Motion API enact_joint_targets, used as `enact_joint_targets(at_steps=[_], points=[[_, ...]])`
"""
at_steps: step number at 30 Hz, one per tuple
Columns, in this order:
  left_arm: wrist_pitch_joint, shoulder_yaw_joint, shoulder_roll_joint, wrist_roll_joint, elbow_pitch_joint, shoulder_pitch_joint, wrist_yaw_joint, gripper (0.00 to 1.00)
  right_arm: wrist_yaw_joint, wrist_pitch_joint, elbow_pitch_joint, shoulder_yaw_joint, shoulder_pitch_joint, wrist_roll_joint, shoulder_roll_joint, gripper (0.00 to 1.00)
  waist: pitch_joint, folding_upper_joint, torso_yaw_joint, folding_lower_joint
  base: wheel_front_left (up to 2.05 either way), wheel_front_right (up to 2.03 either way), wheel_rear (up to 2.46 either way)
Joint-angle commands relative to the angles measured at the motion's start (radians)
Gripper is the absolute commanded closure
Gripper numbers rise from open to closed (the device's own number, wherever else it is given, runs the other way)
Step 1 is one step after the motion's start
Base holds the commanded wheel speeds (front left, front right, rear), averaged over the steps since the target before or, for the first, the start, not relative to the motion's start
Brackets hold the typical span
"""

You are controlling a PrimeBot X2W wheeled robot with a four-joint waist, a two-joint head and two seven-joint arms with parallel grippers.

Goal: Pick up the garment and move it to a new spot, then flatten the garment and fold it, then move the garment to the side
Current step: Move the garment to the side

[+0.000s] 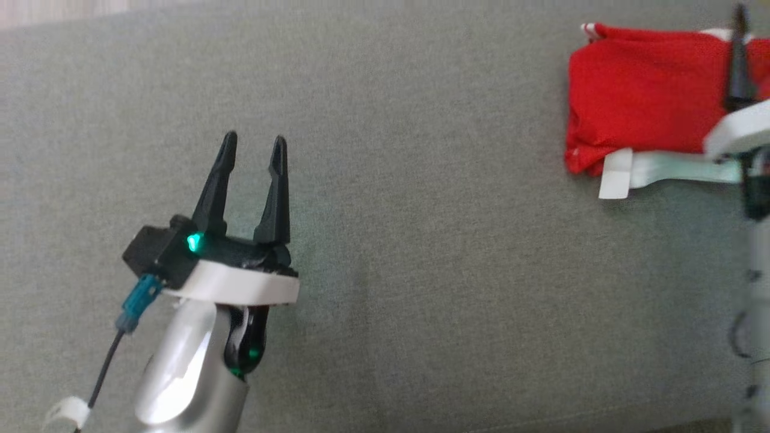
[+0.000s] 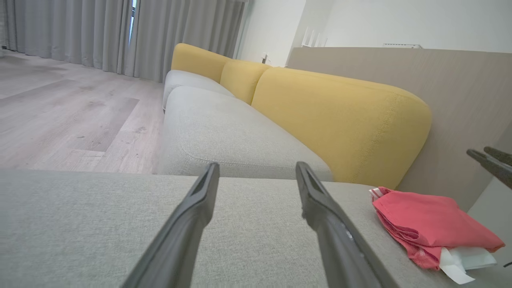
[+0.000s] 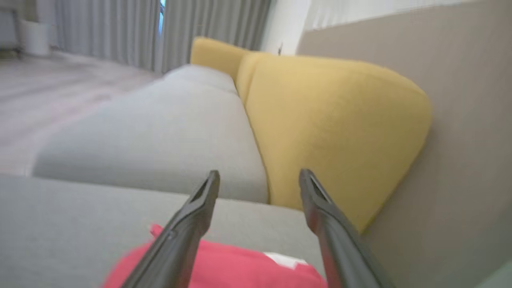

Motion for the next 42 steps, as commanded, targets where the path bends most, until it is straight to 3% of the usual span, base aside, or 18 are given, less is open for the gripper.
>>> enact_joint_targets(at_steps=[1,2,7,12,24,42], points=[[-0.005,0.044,0.01,-0.001,-0.027,0.017,0.002,0.0,-0.001,-0.019,-0.093,0.031,0.026,0.043,0.043,0.0,-0.051,0.0,-0.004,0.0,0.0,0.0,0.0],[-0.005,0.044,0.01,-0.001,-0.027,0.017,0.002,0.0,-0.001,-0.019,-0.093,0.031,0.026,0.043,0.043,0.0,-0.051,0.0,-0.004,0.0,0.0,0.0,0.0],[-0.005,0.061,-0.001,0.0,-0.031,0.057,0.002,0.0,-0.001,0.004,-0.264,0.066,0.095,0.135,0.162,0.0,-0.117,0.0,0.004,0.0,0.0,0.0,0.0],[-0.005,0.07,-0.009,0.003,-0.034,0.093,0.002,0.0,-0.001,0.025,-0.392,0.077,0.212,0.203,0.206,0.0,-0.157,0.0,0.028,0.0,0.0,0.0,0.0],[-0.005,0.13,-0.025,0.059,-0.019,0.217,0.002,0.0,-0.001,-0.082,-0.332,0.132,0.518,0.328,0.213,0.0,-0.206,0.0,0.081,0.0,0.0,0.0,0.0],[-0.005,0.187,-0.026,0.02,-0.069,0.265,0.031,0.0,-0.001,-0.083,-0.403,0.155,0.57,0.319,0.213,0.0,-0.23,0.0,0.085,0.0,0.0,0.0,0.0]])
